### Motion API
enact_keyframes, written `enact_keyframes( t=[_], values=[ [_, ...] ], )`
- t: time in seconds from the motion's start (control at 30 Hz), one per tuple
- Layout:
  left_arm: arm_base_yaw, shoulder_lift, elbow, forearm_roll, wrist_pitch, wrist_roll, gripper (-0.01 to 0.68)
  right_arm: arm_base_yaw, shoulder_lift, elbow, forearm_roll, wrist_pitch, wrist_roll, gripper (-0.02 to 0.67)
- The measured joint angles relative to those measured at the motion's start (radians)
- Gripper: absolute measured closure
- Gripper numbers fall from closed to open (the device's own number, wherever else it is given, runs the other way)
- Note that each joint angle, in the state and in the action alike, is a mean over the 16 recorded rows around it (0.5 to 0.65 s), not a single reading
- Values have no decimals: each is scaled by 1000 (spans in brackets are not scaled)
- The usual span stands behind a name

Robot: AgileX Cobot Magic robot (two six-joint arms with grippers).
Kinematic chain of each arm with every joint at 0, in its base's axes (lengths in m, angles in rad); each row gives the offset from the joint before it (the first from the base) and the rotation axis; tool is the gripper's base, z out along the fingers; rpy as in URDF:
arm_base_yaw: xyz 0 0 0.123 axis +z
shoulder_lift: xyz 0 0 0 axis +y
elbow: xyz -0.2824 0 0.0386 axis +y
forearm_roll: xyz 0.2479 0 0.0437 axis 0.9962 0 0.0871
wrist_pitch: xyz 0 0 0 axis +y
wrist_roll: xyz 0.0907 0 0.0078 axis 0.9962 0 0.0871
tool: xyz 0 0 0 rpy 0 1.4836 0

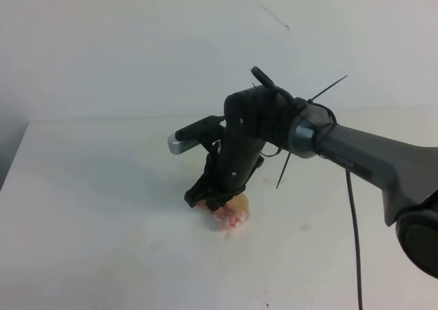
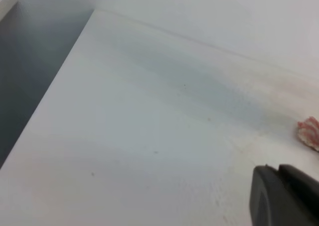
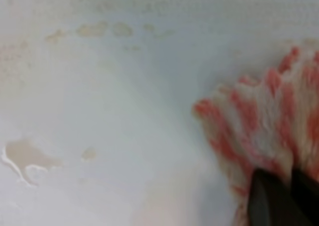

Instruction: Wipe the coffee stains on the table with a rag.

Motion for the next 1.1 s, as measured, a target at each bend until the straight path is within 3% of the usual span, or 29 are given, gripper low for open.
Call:
enact_keyframes(
  t=[0.63, 1.1],
  values=[
    [0, 0, 0, 0, 0, 0, 672, -96, -28, -1, 20, -8, -45, 653],
    [0, 0, 0, 0, 0, 0, 672, -65, 25, -1, 103, -11, -79, 653]
  ],
)
